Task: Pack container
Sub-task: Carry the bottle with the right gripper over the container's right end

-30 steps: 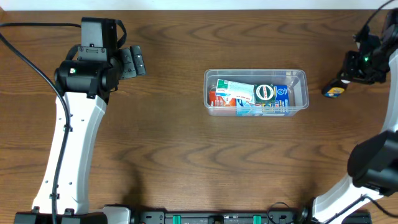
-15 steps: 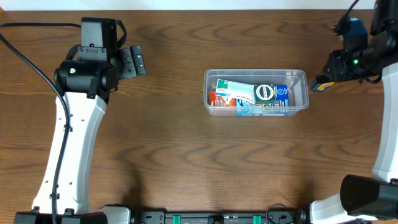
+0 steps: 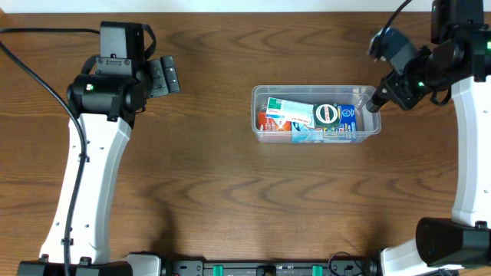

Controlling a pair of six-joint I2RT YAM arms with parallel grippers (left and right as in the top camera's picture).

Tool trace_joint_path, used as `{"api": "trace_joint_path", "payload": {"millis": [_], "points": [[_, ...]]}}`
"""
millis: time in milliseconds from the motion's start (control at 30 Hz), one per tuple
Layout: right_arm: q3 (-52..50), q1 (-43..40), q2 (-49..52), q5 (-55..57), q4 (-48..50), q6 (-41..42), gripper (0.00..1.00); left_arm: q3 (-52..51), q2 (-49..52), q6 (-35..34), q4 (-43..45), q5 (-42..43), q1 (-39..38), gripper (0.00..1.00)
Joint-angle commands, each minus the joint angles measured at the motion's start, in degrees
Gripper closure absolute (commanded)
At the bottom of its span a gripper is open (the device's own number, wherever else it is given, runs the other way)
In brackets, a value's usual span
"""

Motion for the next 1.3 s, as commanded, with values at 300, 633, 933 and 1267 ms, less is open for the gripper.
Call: {"api": "trace_joint_path", "payload": {"millis": [300,633,933,1267], "points": [[1.2,0.5,4.8,-5.7,-6.2,-28.7,0.99,0.0,0.1,-0.9,-0.1,-0.7,0.1,0.02],[1.2,0.1,12.5,0.2,-6.5,-32.9,0.99,0.0,0.1,-0.9,-0.1,-0.7,0.1,0.02],[1.2,-1.8,17.9,0.7,-6.4,-36.6,0.99,0.0,0.1,-0.9,-0.1,-0.7,0.1,0.02],[1.2,-2.8,23.0,0.7,-4.6,-38.3,0.99,0.0,0.1,-0.9,-0.1,-0.7,0.1,0.02]]}}
